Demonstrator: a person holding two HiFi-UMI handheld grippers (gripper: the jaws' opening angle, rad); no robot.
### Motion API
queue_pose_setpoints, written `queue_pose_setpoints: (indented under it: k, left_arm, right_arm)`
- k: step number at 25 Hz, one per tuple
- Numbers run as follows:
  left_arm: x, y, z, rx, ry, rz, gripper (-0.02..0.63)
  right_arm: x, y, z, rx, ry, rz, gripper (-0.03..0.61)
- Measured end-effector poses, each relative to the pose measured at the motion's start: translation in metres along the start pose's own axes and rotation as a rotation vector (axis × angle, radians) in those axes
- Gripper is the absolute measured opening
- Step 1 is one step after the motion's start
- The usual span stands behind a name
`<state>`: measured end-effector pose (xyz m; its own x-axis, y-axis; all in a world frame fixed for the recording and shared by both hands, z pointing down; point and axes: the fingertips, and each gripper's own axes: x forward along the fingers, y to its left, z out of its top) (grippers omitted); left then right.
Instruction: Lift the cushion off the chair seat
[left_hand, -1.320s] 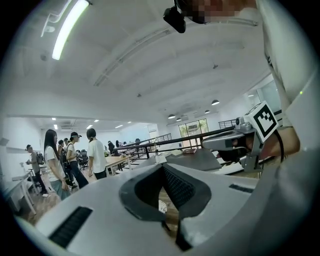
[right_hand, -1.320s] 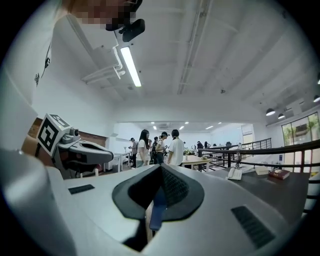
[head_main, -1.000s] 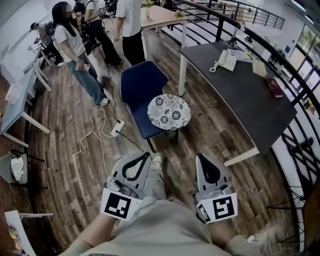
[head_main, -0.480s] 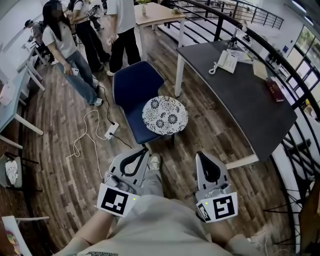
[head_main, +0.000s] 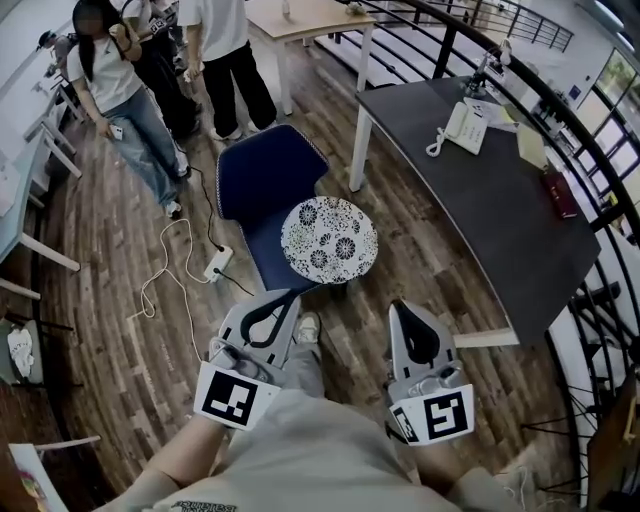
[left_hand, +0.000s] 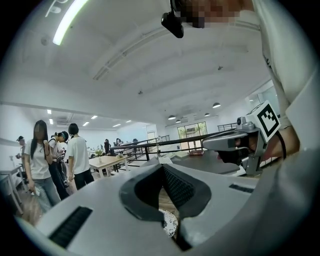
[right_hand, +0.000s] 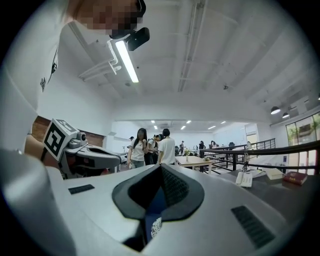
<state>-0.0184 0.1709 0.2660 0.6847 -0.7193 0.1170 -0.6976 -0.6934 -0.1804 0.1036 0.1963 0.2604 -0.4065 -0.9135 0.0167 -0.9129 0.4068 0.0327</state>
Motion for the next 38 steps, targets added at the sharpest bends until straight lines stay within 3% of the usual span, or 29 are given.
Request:
queue_pose_setpoints:
  k: [9,14,21,30,34,38]
  left_arm:
    - [0.077,0.074,-0.013,0.021,0.044,-0.038,0.005]
    - [0.109,0.130,-0.007,-0.083,-0.014,0.003,0.005]
    - [0.141,0.183,-0.011,-0.056,-0.024,-0.028,0.005]
    - [0.161,0.213,-0.012,-0.037,-0.014,-0.009,0.005]
    - [0.168,0.219,-0.012,0.006,0.022,0.019,0.005]
    - [0.172,0.221,-0.010,-0.065,0.023,0.079,0.005]
  right_arm:
    - [0.099,-0.038,-0.005,0.025,0.052,-0.009,0.002]
    - [0.156,-0.053,0.017,-0.027,0.022,-0.027,0.002]
    - [0.220,-0.065,0.029,-0.008,0.015,-0.044,0.002]
    - [0.261,-0.070,0.042,-0.008,-0.002,-0.011,0.002]
    - [0.270,-0.077,0.038,0.103,-0.001,0.033,0.002]
    - [0.278,-0.089,0.031,0.107,0.023,0.066,0.002]
